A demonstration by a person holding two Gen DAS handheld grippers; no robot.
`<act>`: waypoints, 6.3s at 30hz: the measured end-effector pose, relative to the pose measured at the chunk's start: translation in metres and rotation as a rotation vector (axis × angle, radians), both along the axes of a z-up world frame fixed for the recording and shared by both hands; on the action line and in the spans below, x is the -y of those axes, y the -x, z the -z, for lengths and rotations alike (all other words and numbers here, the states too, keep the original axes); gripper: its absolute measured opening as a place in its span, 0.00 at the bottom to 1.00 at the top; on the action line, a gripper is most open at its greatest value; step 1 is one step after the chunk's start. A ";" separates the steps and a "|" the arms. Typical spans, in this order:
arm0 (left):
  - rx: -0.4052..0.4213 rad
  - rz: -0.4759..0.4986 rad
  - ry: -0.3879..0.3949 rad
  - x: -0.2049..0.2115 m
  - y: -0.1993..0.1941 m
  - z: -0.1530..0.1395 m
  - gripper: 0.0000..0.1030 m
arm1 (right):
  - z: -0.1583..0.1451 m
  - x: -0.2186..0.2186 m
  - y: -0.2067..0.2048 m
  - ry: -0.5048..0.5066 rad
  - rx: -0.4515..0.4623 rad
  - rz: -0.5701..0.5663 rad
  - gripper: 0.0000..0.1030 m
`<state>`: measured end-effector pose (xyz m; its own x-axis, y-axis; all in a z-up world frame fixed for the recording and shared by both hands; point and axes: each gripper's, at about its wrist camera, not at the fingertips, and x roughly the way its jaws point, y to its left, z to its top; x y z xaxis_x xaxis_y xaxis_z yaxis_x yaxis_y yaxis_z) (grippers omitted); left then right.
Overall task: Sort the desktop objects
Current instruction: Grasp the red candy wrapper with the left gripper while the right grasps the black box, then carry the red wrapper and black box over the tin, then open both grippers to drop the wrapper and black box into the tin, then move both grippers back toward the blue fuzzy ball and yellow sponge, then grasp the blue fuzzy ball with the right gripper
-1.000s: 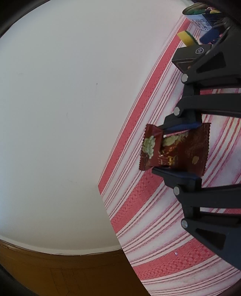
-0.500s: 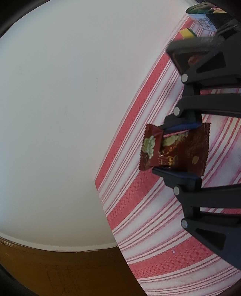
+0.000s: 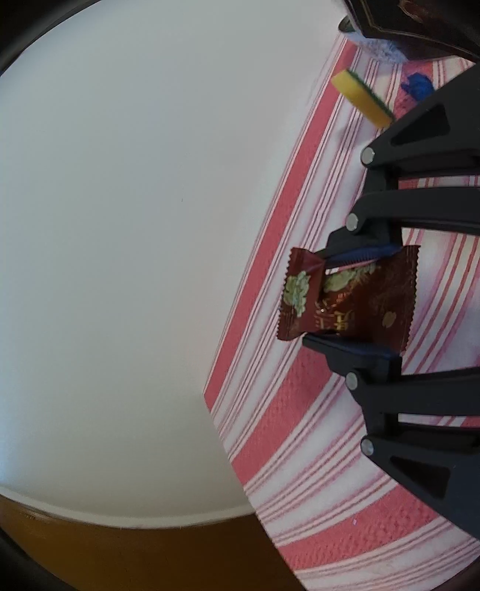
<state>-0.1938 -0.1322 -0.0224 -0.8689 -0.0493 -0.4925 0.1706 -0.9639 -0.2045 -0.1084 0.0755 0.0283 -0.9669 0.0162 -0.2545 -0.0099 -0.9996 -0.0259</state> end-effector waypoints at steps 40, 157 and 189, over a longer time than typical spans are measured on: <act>-0.070 0.198 0.110 -0.103 -0.062 -0.010 0.34 | 0.004 -0.093 -0.071 0.044 -0.067 0.171 0.49; -0.045 0.308 0.210 -0.235 -0.064 -0.008 0.99 | -0.020 -0.225 -0.142 0.127 -0.241 0.495 0.96; 0.110 -0.016 0.109 -0.055 0.015 0.012 0.99 | 0.000 -0.086 -0.036 0.079 0.057 0.106 0.96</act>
